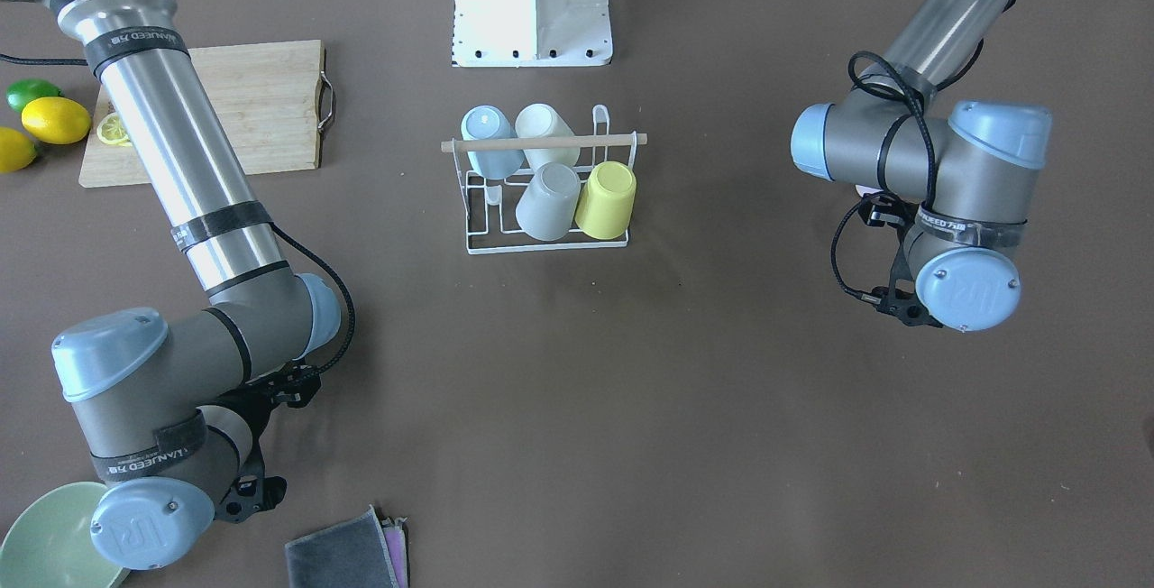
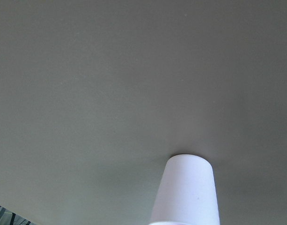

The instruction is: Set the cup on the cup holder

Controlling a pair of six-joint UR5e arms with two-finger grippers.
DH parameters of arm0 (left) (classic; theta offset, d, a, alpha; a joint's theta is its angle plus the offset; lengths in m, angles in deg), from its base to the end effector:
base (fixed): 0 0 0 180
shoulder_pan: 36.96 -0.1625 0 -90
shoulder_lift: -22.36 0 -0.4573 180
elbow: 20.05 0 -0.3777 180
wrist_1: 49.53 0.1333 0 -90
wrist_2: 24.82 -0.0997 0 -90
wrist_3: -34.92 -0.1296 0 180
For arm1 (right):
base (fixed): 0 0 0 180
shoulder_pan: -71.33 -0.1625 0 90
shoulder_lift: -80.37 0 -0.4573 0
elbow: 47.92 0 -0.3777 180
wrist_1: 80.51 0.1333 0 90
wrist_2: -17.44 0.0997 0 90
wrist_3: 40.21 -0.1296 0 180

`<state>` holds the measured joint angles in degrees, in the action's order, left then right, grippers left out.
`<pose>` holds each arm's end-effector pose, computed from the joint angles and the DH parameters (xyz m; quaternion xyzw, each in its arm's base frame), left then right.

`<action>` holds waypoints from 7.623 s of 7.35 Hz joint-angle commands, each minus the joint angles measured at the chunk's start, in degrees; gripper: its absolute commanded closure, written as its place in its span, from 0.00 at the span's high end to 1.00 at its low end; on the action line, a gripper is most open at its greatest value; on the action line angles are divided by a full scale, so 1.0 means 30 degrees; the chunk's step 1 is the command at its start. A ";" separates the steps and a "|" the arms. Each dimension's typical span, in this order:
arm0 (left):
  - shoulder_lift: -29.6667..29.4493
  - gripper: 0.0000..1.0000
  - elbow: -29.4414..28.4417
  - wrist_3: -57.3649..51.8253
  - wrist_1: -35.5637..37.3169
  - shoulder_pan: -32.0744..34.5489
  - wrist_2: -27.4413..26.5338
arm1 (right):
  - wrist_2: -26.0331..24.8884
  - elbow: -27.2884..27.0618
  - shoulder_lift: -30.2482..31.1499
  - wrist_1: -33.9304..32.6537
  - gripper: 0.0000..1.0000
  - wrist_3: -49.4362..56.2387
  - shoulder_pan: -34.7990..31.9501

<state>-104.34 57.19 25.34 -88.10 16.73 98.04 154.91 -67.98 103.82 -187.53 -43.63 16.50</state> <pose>0.3381 -0.5665 0.5185 -0.2852 0.2146 0.3013 0.8842 -0.4642 -0.7243 0.4837 -0.2840 -0.3203 -0.1778 0.8861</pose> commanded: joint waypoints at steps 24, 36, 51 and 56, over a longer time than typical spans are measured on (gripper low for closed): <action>0.1334 0.90 0.0004 -0.2170 0.1607 -0.4391 -0.3221 | -0.1092 -0.2522 -0.0881 -0.3090 0.00 0.2842 -0.1317; 0.6894 0.38 1.0692 0.7802 -1.7381 -0.0144 0.0207 | -0.1872 -1.6683 0.6004 0.8960 0.00 -0.7634 -0.2874; 0.7991 0.39 1.2871 1.8455 -3.7241 -1.7243 -3.0334 | -1.5945 -1.8041 1.1489 4.0987 0.00 -1.6358 0.5545; 0.6578 0.40 1.1167 1.8543 -3.7212 -1.8483 -3.1815 | -1.7640 -1.5667 1.0729 4.4459 0.00 -1.4826 0.7350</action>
<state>-84.06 91.71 80.98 -199.80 -38.61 2.74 102.54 -115.58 136.39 -54.87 -89.00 37.96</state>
